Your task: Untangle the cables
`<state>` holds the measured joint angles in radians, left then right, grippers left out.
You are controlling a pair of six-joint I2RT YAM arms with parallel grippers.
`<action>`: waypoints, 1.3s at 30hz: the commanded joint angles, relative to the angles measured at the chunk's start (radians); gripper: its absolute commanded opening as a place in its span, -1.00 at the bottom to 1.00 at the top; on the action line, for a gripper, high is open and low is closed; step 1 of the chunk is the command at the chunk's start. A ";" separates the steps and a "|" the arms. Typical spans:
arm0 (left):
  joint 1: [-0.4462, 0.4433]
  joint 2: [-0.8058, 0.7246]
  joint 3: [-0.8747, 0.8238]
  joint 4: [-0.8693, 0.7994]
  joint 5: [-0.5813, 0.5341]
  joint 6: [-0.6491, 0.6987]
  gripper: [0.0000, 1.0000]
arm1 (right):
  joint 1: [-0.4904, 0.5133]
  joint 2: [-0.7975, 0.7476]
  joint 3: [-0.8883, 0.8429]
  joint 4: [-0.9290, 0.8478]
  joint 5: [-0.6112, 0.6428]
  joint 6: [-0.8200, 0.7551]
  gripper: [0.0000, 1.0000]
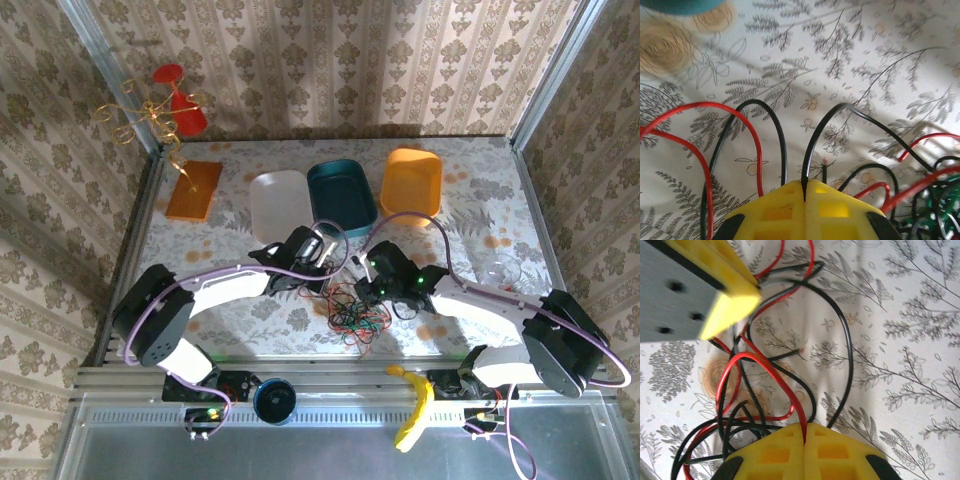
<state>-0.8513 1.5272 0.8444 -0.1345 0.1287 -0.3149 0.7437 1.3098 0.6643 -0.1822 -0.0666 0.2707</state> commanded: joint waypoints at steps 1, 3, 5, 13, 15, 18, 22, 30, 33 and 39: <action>-0.003 -0.076 0.051 -0.028 -0.032 0.010 -1.00 | -0.006 -0.041 -0.027 0.005 0.074 0.038 -0.68; -0.003 -0.105 0.062 -0.029 -0.046 0.014 -1.00 | -0.007 -0.063 -0.041 0.014 0.088 0.045 -0.07; -0.003 -0.125 0.082 -0.032 -0.051 0.016 -1.00 | -0.006 -0.093 -0.053 0.021 0.076 0.039 0.15; 0.001 -0.169 0.142 -0.014 -0.065 -0.006 -1.00 | 0.057 -0.105 -0.019 -0.031 0.031 -0.042 0.47; 0.005 -0.189 0.155 -0.011 -0.087 -0.015 -1.00 | 0.094 -0.047 0.013 -0.070 0.025 -0.068 0.47; 0.007 -0.229 0.178 -0.016 -0.128 -0.015 -1.00 | 0.123 0.050 0.069 -0.127 0.056 -0.073 0.47; 0.009 -0.280 0.235 -0.045 -0.232 -0.001 -1.00 | 0.123 0.132 0.098 -0.130 0.057 -0.068 0.47; 0.019 -0.378 0.337 -0.026 -0.383 0.036 -1.00 | 0.118 0.136 0.050 -0.084 0.104 -0.031 0.47; 0.035 -0.406 0.357 -0.025 -0.411 0.045 -1.00 | 0.102 0.118 0.029 -0.075 0.111 -0.014 0.47; 0.115 -0.459 0.405 -0.035 -0.465 0.033 -1.00 | 0.047 0.044 -0.022 -0.059 0.111 0.017 0.48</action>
<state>-0.7658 1.0981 1.1995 -0.1738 -0.2756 -0.2913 0.8093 1.4094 0.6647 -0.2501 0.0174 0.2558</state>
